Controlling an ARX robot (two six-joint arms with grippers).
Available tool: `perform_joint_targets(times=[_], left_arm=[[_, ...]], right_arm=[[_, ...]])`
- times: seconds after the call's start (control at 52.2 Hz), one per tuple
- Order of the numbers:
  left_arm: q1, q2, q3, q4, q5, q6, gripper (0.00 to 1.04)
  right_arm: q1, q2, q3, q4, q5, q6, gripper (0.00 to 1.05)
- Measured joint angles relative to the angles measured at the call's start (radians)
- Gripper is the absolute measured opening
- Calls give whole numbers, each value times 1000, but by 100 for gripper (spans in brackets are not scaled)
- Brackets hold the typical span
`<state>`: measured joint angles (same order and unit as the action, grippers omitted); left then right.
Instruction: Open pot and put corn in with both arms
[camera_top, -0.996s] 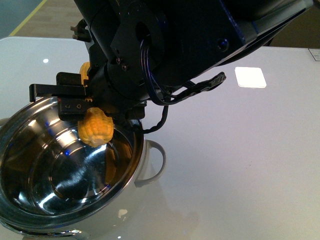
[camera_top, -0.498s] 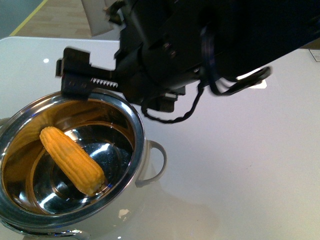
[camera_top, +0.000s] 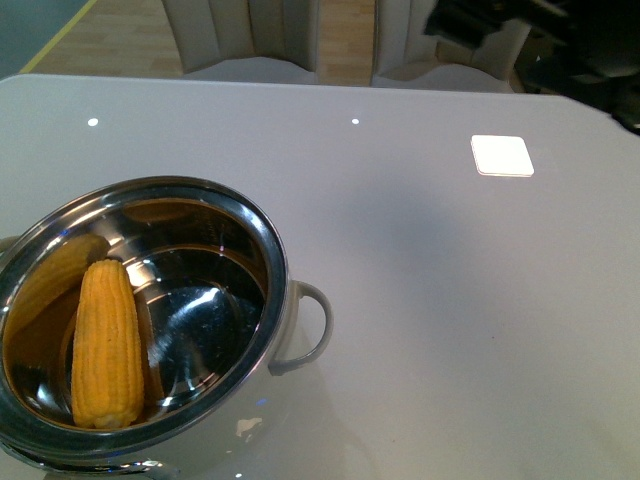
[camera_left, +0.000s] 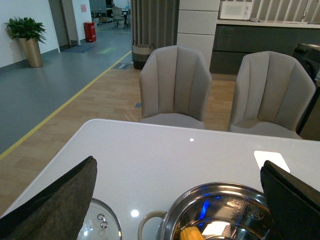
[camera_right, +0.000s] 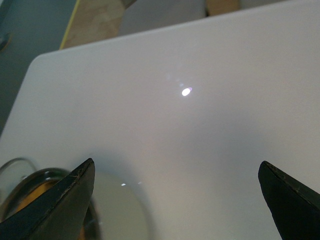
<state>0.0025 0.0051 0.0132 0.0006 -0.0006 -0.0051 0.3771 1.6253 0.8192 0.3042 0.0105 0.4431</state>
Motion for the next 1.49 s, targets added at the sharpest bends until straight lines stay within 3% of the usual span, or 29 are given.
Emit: perform_joint_targets(times=[0.192,0.326,0.402,0.498,0.575,0.939,1.168,1.226,1.494], left_arm=[[0,0,0,0,0,0,98],[0,0,0,0,0,0,98],[0,0,0,0,0,0,98],[0,0,0,0,0,0,98],[0,0,0,0,0,0,98],[0,0,0,0,0,0,98],[0,0,0,0,0,0,98],[0,0,0,0,0,0,98],[0,0,0,0,0,0,98]], right_arm=[[-36,-224,-197,74,176,-113,96],[-3,-413,-386,129,350,-141,96],[5,-437,-431,151,365,-153,95],[-28,-417,-565,527,323,-303,77],[-63,-460,-618,621,293,-366,65],[-204,-680,-772,575,154,-433,3],[-274,-909,-801,384,89,-438,2],[-340,-974,-801,327,2,-438,2],[-373,-1147,-802,167,-8,-438,2]])
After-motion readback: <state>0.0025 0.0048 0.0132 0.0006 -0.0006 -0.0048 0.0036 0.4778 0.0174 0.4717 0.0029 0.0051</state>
